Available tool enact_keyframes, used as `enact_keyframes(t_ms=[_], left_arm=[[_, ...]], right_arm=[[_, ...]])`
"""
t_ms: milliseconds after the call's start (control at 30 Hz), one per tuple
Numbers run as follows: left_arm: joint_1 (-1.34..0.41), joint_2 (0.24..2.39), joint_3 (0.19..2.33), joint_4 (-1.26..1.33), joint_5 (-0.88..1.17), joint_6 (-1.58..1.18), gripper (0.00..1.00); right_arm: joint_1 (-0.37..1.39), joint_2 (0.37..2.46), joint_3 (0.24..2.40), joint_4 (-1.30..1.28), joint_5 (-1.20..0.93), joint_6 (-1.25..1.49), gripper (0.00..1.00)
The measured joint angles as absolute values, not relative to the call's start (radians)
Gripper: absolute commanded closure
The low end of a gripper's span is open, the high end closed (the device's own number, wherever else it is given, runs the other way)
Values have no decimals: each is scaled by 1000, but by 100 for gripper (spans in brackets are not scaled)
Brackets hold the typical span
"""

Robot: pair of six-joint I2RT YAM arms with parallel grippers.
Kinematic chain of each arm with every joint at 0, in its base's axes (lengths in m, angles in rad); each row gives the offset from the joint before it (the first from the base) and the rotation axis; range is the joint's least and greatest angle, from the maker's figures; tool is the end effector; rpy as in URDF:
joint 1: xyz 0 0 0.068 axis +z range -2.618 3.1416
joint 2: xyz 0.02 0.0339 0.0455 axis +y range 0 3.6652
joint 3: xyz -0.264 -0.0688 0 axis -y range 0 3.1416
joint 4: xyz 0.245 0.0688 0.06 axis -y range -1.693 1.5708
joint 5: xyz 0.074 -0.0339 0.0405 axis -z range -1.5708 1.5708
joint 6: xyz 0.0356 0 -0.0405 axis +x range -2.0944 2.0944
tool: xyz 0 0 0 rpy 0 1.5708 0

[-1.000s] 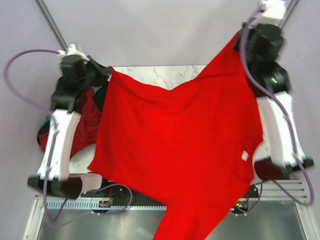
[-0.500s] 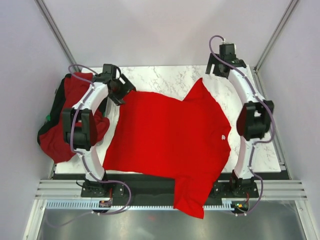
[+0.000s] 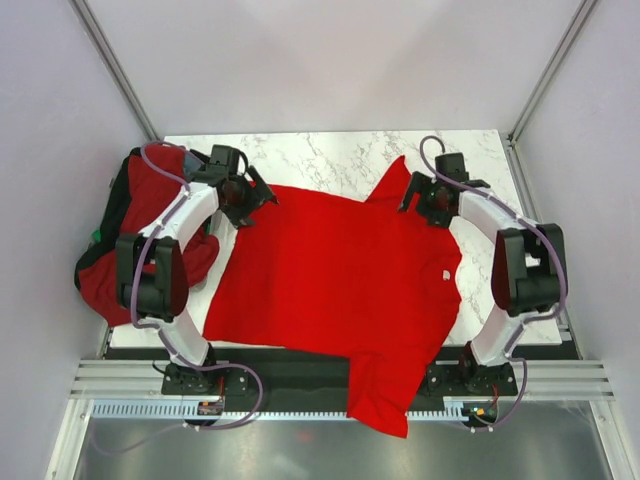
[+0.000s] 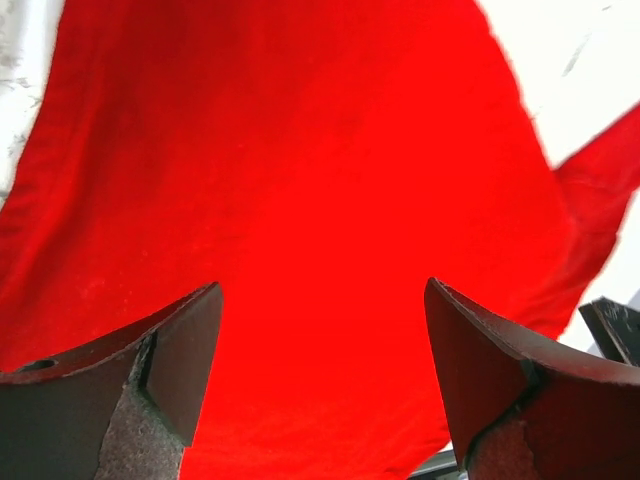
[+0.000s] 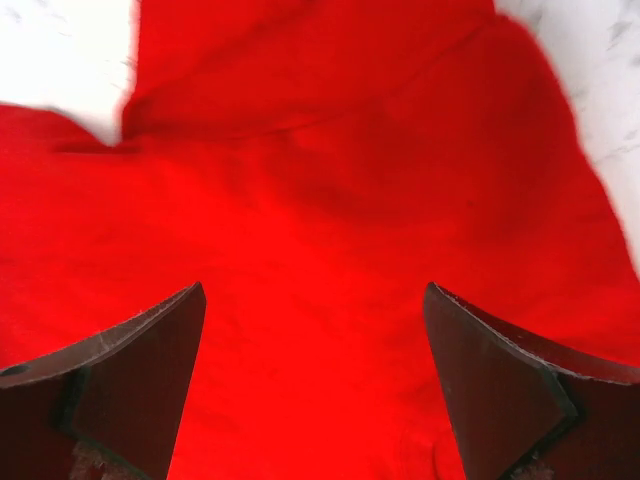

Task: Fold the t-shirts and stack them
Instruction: Flatten the tshirt out

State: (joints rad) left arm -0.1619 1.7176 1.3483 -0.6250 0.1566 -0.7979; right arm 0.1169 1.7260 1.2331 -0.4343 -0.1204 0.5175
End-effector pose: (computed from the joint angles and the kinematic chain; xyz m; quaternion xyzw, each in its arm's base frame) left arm 0.3626 -0.0648 0.2507 -0.2777 0.9148 -0.1974 0.2168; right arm 0.3676 0.0475 0.2238 0.1698 0.9318 0.1527 0.2821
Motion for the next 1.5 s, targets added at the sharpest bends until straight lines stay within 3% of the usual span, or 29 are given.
enact_keyframes(t_ms=[267,467,800,1200,1500], left_arm=[[-180,1906,1394,-601,161,-772,12],[-178,2086,1533,-603,187,-772,13],[-183,2130,1589,-563,232,-824,13],[-220,1863,1381,-606,214,-761,13],[-221,1603,1275,-677,166,-583,13]], right_arm=[[104,1985,1387,-429,-160,532,3],[41,2199,1683,-444,-157,533,3],[8,2521,2232,-566,-133,466,2],[28,2385,2084,-592,-173,445,10],[105,2376,2146,-547,-187,497,19]])
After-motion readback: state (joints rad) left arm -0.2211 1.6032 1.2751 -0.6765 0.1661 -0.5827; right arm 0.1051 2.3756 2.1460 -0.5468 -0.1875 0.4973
